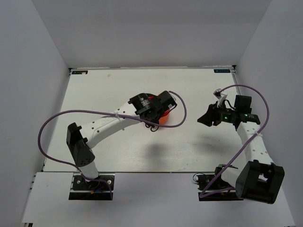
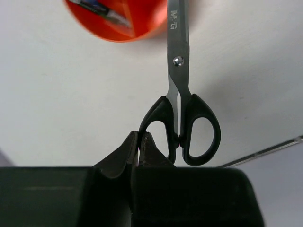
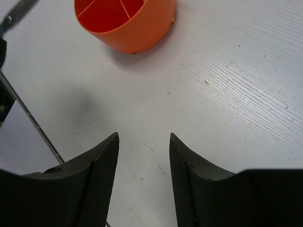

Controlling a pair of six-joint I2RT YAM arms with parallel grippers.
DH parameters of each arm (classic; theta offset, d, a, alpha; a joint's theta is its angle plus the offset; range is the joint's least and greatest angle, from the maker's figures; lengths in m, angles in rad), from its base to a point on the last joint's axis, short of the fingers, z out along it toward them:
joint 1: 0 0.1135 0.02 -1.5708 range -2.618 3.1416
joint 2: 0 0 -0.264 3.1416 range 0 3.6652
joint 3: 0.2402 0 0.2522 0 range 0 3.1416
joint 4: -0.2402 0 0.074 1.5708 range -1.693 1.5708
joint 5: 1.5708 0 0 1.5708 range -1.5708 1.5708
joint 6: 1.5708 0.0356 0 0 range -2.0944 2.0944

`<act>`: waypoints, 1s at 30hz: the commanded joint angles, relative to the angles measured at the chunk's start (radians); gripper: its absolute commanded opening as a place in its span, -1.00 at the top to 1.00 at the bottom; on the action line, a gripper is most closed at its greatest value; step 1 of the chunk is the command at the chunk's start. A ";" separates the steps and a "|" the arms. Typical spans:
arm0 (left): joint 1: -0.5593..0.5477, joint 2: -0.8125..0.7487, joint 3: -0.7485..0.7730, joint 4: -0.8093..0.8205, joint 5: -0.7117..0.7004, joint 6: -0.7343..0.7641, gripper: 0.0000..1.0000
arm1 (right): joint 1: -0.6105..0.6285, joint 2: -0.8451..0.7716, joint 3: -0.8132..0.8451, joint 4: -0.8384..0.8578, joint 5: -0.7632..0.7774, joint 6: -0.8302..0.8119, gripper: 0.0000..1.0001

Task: Sort the stationery into containers
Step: Pick up the scissors from the center of the board, then place the scissors in the storage box.

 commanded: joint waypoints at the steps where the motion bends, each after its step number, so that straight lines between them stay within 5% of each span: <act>1: 0.013 0.013 0.085 -0.166 -0.129 0.168 1.00 | -0.004 -0.028 0.000 0.012 -0.032 0.003 -0.01; 7: 0.005 0.046 0.171 -0.171 -0.384 0.406 1.00 | -0.004 -0.034 0.002 0.012 -0.049 0.008 -0.01; 13: -0.013 -0.003 0.009 0.068 -0.508 0.706 1.00 | -0.007 -0.037 0.002 0.014 -0.055 0.009 -0.01; 30: -0.024 0.062 -0.068 0.245 -0.470 0.957 1.00 | -0.038 -0.049 0.000 0.009 -0.049 0.012 -0.01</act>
